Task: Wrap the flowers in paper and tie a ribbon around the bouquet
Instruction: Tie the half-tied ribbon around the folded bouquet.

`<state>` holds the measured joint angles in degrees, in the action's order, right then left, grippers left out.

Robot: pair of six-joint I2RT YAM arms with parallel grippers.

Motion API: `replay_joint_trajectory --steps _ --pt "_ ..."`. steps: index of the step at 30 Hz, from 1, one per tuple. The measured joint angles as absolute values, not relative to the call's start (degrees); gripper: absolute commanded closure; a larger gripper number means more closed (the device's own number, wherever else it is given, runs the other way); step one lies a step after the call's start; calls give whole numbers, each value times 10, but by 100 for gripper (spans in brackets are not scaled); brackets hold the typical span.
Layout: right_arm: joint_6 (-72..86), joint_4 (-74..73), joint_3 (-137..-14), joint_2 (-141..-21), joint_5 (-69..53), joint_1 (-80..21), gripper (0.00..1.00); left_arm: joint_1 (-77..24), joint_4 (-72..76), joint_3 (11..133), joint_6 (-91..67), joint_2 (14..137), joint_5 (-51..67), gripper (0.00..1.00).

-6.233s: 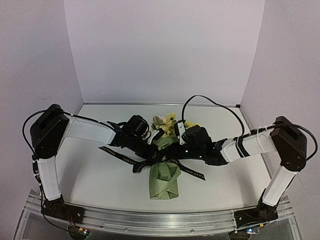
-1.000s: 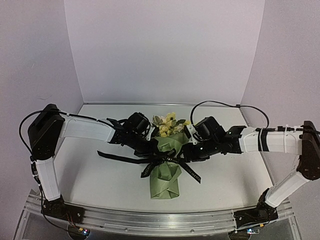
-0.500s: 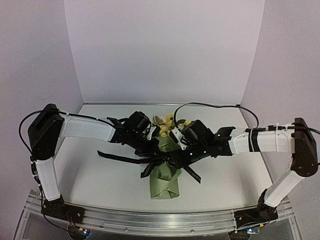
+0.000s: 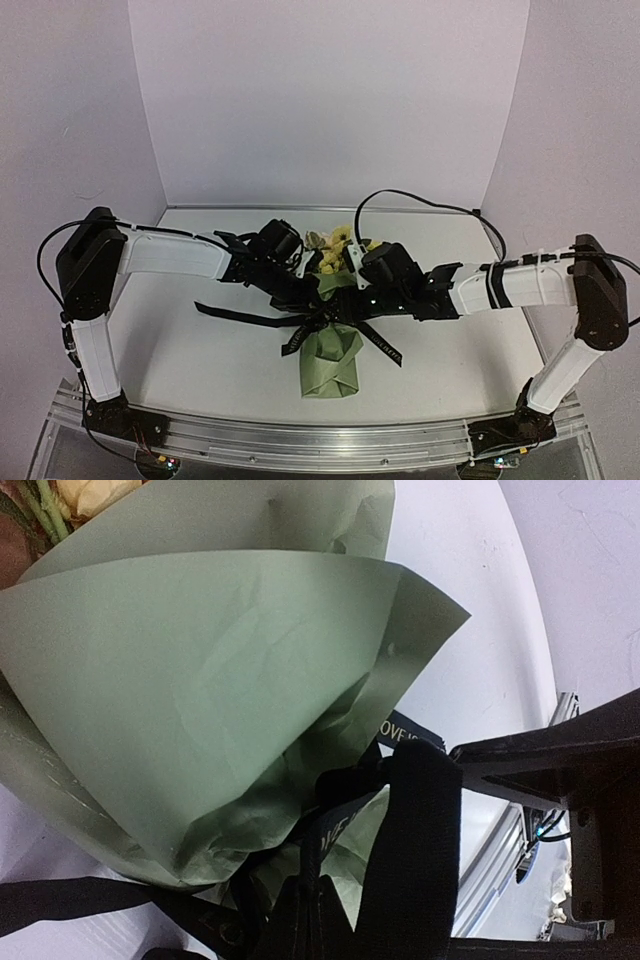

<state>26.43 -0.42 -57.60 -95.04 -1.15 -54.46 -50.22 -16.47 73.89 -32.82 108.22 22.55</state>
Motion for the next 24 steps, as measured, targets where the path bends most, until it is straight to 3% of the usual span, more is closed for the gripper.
replay_joint_trajectory --steps 9,24 --pt "309 64 -534 -950 -20 -545 47 -502 -165 739 -328 1082 228 100" --pt "319 93 -492 -905 -38 -551 45 -502 -165 739 -316 1082 250 100"
